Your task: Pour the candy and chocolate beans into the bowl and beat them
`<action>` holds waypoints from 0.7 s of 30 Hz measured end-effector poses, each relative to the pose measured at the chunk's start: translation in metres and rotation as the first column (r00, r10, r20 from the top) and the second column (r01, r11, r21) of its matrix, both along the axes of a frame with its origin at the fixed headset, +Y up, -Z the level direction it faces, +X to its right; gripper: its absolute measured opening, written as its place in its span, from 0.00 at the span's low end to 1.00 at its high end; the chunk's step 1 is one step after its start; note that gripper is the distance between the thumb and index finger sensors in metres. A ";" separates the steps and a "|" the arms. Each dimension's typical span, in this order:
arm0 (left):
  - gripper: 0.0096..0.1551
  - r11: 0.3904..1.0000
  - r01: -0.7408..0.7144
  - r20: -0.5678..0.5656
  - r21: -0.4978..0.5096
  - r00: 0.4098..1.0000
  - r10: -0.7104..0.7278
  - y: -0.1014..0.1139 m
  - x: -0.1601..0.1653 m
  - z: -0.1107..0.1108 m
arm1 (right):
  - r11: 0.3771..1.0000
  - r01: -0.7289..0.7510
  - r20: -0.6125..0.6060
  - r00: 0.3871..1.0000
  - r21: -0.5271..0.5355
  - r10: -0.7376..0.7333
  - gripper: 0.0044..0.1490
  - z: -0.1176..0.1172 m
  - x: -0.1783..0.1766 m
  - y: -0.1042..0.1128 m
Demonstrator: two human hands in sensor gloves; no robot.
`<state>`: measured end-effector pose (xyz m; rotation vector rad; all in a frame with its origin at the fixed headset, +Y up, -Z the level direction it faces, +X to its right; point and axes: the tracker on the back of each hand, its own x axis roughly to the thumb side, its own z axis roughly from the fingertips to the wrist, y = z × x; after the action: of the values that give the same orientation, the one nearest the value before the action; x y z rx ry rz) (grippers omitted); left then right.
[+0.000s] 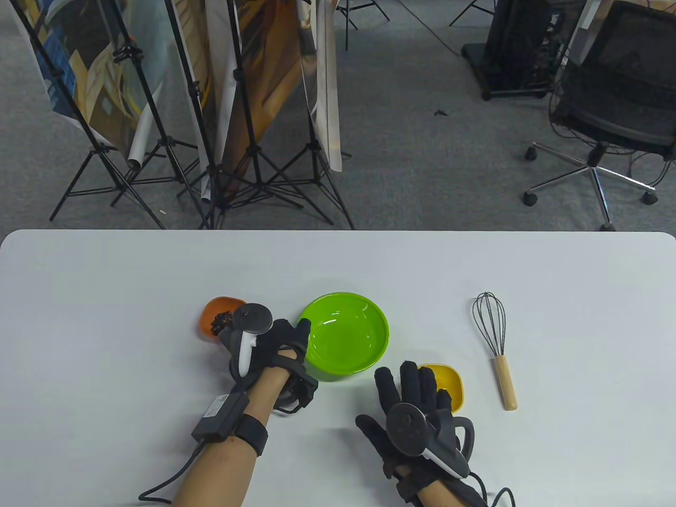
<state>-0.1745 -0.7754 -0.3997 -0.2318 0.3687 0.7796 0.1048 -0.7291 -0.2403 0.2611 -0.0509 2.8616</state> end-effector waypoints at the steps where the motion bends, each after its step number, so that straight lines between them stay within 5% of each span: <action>1: 0.46 0.997 0.076 0.028 0.021 0.997 -0.077 0.007 -0.004 0.002 | 1.000 0.001 0.000 1.000 -0.002 -0.001 0.55 0.000 0.000 0.000; 5: 0.50 0.965 0.260 0.095 0.042 0.960 -0.263 0.032 -0.025 0.015 | 1.000 0.001 0.000 1.000 -0.002 -0.001 0.55 0.000 0.000 0.000; 11: 0.49 0.860 0.500 -0.016 0.099 0.865 -0.501 0.055 -0.082 0.023 | 1.000 -0.006 -0.001 1.000 -0.007 0.006 0.55 0.000 0.000 0.000; 15: 0.47 0.837 0.548 -0.090 0.002 0.833 -0.545 0.045 -0.120 0.013 | 1.000 -0.007 0.004 1.000 -0.012 0.007 0.55 0.000 0.000 0.000; 21: 0.45 0.895 0.435 -0.138 -0.100 0.884 -0.446 0.016 -0.152 -0.002 | 1.000 -0.013 0.006 1.000 -0.018 0.013 0.55 -0.001 0.000 0.000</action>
<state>-0.3269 -0.7590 -0.4018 -0.1391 0.5754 0.3340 0.1051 -0.7292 -0.2411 0.2495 -0.0242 2.8741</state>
